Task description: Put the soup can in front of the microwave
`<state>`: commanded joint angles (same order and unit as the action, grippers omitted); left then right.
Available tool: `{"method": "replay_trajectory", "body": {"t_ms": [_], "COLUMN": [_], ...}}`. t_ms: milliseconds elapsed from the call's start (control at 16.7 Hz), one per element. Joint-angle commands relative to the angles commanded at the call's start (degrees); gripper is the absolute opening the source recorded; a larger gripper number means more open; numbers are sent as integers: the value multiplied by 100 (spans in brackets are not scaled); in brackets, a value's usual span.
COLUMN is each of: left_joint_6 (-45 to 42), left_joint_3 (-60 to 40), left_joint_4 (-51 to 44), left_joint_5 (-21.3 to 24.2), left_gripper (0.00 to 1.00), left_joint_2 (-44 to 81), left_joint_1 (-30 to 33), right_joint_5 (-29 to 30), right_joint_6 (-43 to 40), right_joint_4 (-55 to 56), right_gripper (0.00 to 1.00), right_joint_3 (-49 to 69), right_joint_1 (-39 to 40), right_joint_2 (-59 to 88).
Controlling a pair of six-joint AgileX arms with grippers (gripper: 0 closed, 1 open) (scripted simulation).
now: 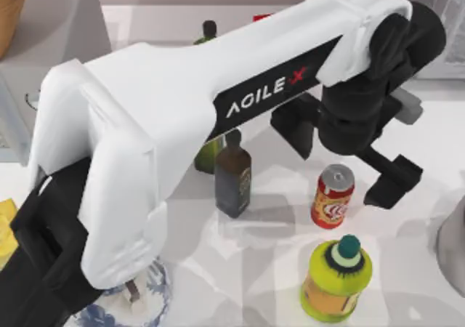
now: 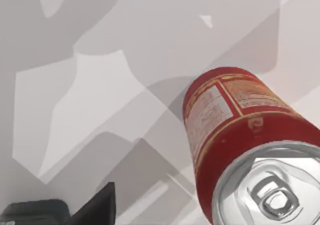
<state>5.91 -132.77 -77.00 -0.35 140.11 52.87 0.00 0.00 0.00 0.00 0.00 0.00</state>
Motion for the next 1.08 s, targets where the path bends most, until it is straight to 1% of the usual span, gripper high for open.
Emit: {"method": "replay_trajectory", "body": {"t_ms": [240, 540, 1080], "left_joint_6": [2, 2, 2], "left_joint_3": [727, 818, 818], "left_joint_4": [786, 880, 880], "left_joint_5": [0, 1, 1], "left_gripper": [100, 100, 32], "left_joint_2": [48, 51, 51], "left_joint_1": [2, 1, 1], "right_joint_5": [0, 0, 0], "right_joint_6": [0, 0, 0], "right_joint_4": [0, 0, 0], "right_gripper": [100, 100, 100], "right_joint_3": [0, 0, 0], "right_joint_1": [0, 0, 0], "right_joint_2": [0, 0, 0]}}
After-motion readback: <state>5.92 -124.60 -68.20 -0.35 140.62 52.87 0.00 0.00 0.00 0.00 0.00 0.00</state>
